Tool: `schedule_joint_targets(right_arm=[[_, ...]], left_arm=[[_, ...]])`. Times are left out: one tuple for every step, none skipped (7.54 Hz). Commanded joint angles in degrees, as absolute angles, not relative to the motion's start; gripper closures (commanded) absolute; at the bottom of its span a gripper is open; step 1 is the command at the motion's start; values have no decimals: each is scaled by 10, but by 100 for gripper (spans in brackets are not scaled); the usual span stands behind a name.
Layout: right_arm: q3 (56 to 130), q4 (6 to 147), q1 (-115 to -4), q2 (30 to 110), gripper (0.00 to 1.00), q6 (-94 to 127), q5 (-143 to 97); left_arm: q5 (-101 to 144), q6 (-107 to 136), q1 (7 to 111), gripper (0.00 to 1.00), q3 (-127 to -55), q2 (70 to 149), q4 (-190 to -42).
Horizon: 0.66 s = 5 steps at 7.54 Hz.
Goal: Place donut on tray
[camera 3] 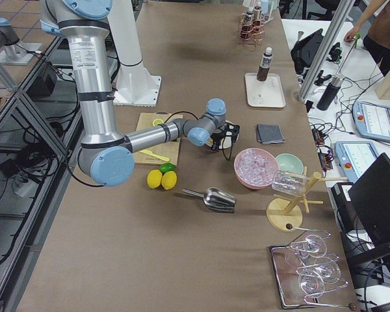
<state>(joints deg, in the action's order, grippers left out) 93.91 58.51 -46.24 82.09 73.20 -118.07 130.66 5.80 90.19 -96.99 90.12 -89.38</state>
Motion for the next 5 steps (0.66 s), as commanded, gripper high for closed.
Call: schedule_joint_targets(right_arm=[[936,581,-461,826,58,732,-1180],[937,580,-458,831,59,732,-1179],[942,580,-458,831,76,732,-1181],[942,579,-458,831,100,731,-1180],[942,579,-458,830,100,730,-1180]], left_arm=[[1307,58,902,1,-969,902,-894],[1307,58,902,1,-969,902,-894],[1307,58,902,1,-969,903,-894],[1307,58,902,1,-969,902,-894],[1306,58,902,1,-969,902,-894]])
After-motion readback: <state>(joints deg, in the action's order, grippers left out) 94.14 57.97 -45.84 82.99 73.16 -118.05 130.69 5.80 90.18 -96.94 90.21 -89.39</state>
